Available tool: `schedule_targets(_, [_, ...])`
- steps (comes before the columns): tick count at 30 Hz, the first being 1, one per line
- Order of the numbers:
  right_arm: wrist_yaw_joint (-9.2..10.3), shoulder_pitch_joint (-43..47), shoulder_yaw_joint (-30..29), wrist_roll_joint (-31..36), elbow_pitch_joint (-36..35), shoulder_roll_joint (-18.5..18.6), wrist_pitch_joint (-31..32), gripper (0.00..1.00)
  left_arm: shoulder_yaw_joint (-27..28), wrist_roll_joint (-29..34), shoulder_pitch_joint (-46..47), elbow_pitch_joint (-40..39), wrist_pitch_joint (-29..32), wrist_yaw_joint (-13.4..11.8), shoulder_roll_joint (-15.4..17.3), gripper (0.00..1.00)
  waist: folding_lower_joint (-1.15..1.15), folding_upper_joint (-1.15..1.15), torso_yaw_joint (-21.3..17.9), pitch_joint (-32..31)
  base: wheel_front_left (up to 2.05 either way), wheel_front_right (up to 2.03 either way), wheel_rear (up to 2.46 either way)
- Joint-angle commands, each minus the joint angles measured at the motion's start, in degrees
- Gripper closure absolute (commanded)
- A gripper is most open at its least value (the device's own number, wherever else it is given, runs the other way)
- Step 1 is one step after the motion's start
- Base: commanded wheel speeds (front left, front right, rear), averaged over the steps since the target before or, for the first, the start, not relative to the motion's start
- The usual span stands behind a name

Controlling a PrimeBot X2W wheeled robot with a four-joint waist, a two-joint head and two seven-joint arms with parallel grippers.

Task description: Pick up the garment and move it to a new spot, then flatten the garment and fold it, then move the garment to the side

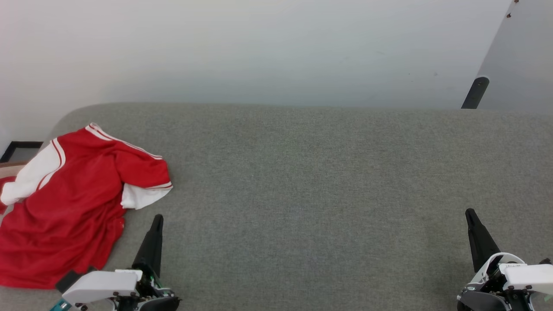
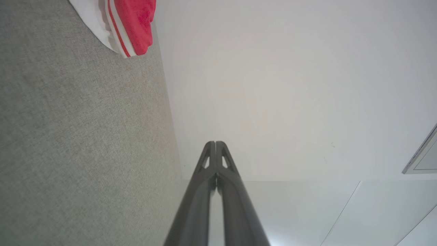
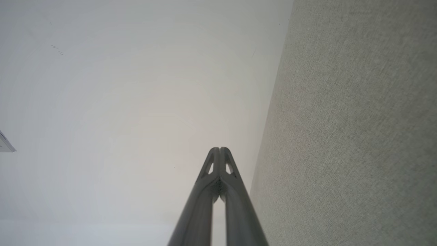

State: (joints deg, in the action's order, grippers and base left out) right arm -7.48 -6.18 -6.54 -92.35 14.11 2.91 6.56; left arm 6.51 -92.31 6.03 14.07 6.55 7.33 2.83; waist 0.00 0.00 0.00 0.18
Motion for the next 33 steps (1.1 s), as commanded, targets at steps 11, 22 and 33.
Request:
schedule_targets(11, [-0.02,-0.2,0.1,-0.1,0.0,-0.2,0.0,1.0,0.1,-0.2,0.5,0.0,0.1,0.3,0.0,1.0,0.0,0.0,0.0,0.0,0.0,0.0,0.0])
schedule_targets(22, [-0.02,-0.2,0.1,-0.1,0.0,-0.2,0.0,1.0,0.1,-0.2,0.5,0.0,0.1,0.3,0.0,1.0,0.0,0.0,0.0,0.0,0.0,0.0,0.0])
schedule_targets(33, [0.01,-0.1,0.3,-0.1,1.6,-0.1,-0.5,0.0,0.0,0.5,-0.3,1.2,-0.5,-0.1,-0.1,0.0,0.0,0.0,0.0,0.0,0.0,0.0,0.0])
